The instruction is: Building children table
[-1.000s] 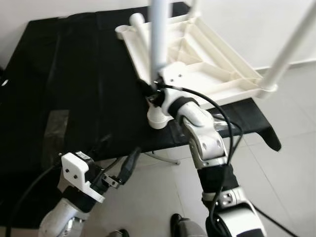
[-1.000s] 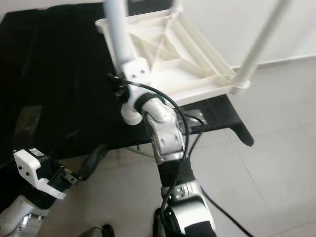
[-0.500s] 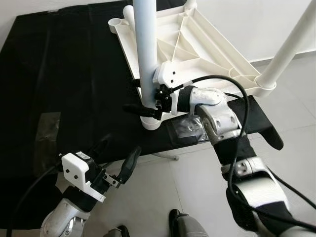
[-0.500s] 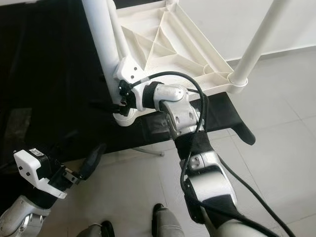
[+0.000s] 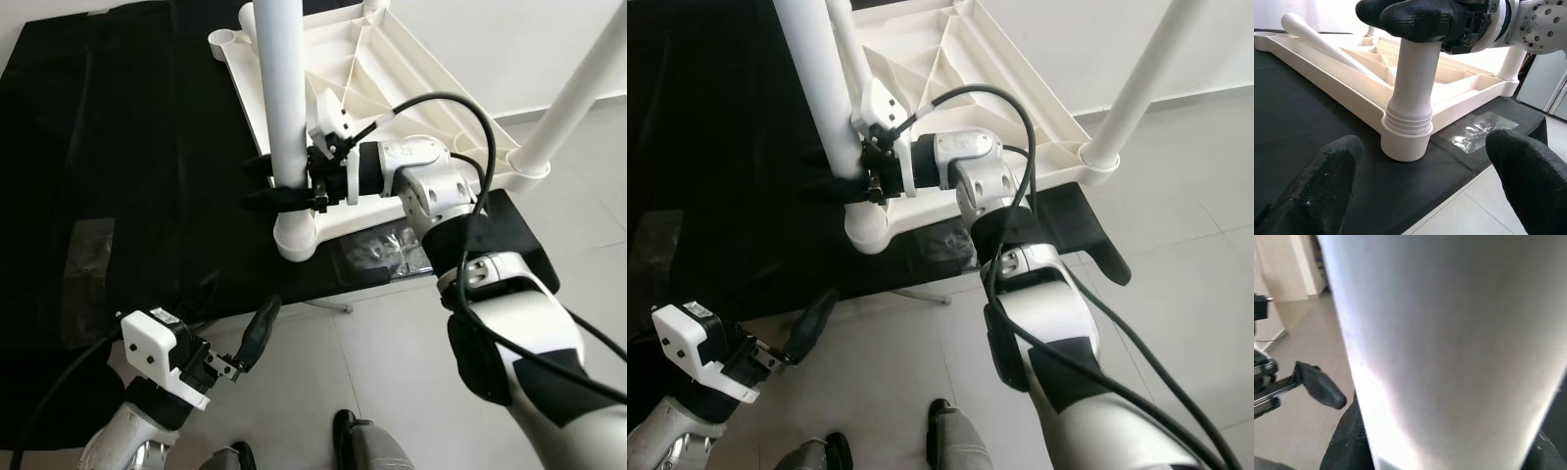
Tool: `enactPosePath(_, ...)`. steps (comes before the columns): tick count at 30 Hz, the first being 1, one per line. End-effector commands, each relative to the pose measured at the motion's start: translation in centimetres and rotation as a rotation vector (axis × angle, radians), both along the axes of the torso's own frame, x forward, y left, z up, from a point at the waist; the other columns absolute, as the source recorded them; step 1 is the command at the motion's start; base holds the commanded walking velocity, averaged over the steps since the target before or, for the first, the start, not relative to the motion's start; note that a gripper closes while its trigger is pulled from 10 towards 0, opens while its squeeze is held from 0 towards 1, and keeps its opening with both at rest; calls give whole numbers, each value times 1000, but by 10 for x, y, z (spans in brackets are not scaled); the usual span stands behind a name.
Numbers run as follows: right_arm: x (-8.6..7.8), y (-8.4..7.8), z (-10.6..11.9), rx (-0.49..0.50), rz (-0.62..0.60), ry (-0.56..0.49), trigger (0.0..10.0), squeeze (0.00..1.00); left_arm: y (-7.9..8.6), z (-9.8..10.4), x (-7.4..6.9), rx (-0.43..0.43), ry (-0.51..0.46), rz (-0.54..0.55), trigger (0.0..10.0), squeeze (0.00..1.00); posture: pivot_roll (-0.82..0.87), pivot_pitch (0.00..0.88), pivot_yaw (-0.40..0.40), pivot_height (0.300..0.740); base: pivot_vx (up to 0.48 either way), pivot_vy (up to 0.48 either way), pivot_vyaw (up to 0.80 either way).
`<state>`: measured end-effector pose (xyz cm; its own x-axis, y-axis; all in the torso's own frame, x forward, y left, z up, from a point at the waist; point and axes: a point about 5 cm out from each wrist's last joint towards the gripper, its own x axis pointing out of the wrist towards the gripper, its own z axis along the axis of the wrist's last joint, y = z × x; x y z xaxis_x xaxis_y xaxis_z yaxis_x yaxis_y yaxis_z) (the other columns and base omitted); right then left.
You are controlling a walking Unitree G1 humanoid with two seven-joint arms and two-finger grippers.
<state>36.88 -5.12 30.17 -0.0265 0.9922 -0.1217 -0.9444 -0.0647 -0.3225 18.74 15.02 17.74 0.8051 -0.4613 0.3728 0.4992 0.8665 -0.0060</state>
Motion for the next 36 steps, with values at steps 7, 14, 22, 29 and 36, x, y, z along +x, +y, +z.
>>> enactPosePath(7, 5, -4, -3, 52, -35, 4, 0, 0, 0, -4, -1, 9, 23, 2, 10000, 0, -23, 295, -31, 740, 0, 0, 0)
enactPosePath(14, 14, -20, -32, 118, -410, 9, 0, 0, -1, -5, 0, 5, 21, 2, 10000, 0, -30, 289, -40, 740, 0, 0, 0)
enactPosePath(22, -21, -1, -90, 250, -1119, 77, 0, 0, -1, -6, 5, 19, 18, -7, 10000, 0, -40, 256, -28, 740, 0, 0, 0)
enactPosePath(29, -6, 23, -72, 258, -998, 51, 0, 0, 0, -7, 6, 20, 13, 6, 10000, 0, -13, 250, -33, 740, 0, 0, 0)
enactPosePath(36, -9, 22, -30, 328, -740, -5, 10000, 1000, -1, -5, 5, 18, 10, 6, 10000, 0, 5, 261, -32, 740, 0, 0, 0)
